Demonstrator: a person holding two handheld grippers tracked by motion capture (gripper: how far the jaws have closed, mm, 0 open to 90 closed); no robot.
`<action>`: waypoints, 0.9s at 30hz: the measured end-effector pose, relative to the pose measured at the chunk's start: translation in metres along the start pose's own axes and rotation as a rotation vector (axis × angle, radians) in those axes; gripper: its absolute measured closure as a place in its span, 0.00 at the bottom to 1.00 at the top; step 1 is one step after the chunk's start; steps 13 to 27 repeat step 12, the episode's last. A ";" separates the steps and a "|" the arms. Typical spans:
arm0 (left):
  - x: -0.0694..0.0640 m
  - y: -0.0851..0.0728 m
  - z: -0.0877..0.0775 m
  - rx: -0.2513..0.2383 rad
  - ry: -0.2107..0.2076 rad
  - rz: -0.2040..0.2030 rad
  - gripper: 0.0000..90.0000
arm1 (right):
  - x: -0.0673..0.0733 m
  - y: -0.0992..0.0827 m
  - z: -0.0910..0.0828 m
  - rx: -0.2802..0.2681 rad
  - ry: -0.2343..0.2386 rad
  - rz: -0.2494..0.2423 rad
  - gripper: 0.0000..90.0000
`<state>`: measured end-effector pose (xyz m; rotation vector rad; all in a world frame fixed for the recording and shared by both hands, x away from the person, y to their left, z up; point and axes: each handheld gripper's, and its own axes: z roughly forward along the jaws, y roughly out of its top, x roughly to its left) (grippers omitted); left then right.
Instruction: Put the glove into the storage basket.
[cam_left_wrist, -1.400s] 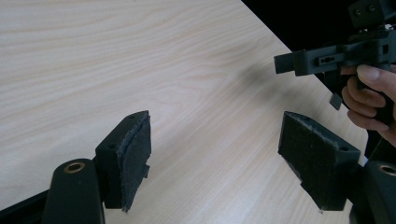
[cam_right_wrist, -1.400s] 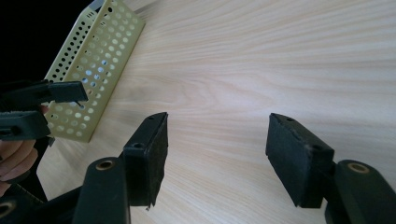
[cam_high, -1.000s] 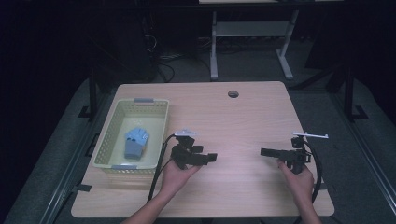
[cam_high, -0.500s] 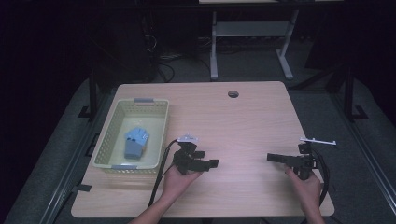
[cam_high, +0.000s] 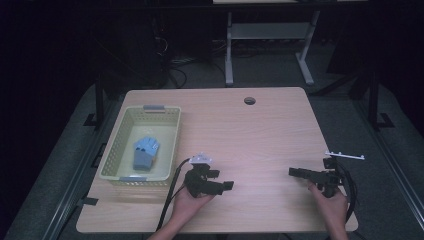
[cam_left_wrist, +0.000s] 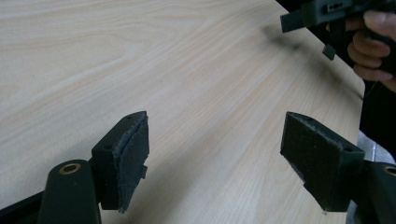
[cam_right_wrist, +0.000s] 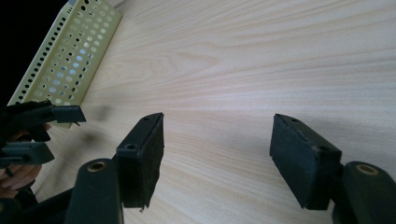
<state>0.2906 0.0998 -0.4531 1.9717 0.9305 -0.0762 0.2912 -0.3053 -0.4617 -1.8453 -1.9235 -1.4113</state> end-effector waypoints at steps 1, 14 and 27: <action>0.000 -0.003 -0.001 -0.010 -0.003 0.004 0.26 | 0.001 -0.001 0.000 -0.004 0.009 -0.005 0.38; -0.006 -0.013 -0.013 -0.052 -0.044 0.033 0.25 | 0.010 -0.007 0.009 0.023 0.037 -0.064 0.33; -0.006 -0.013 -0.013 -0.052 -0.044 0.033 0.25 | 0.010 -0.007 0.009 0.023 0.037 -0.064 0.33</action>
